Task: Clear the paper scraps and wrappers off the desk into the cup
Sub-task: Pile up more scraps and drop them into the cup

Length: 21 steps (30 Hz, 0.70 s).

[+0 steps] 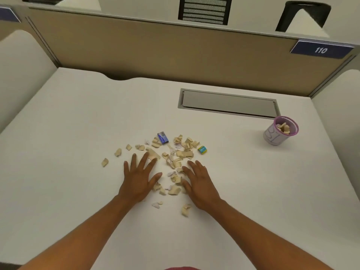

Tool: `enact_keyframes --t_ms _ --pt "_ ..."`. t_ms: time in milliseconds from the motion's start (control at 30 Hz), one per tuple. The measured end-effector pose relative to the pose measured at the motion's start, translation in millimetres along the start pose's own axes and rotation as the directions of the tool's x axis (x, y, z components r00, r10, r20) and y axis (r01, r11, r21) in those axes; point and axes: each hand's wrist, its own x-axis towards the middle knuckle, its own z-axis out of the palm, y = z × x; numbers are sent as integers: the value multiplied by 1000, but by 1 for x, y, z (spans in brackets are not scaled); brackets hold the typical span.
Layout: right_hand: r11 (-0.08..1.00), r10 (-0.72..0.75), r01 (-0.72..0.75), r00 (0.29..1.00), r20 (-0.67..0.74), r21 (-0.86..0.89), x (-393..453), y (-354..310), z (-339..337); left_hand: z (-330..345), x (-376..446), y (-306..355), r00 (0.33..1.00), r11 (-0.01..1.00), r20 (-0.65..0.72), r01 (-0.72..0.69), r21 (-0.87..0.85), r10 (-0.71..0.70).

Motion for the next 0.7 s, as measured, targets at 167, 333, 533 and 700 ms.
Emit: enact_keyframes --t_ms 167,333,533,700 --pt "999 13 -3 970 -243 45 11 -31 1 6 -7 -9 964 989 -224 -148 -9 142" --pt "997 83 -83 970 -226 9 76 -35 -37 -17 22 -42 966 996 -249 77 40 -64" --pt "973 203 -194 977 65 -128 121 -30 -44 -20 53 -54 966 959 36 259 -113 -257" --pt "985 126 -123 992 15 -118 97 -43 -6 -3 37 -27 996 984 73 68 -163 -57"
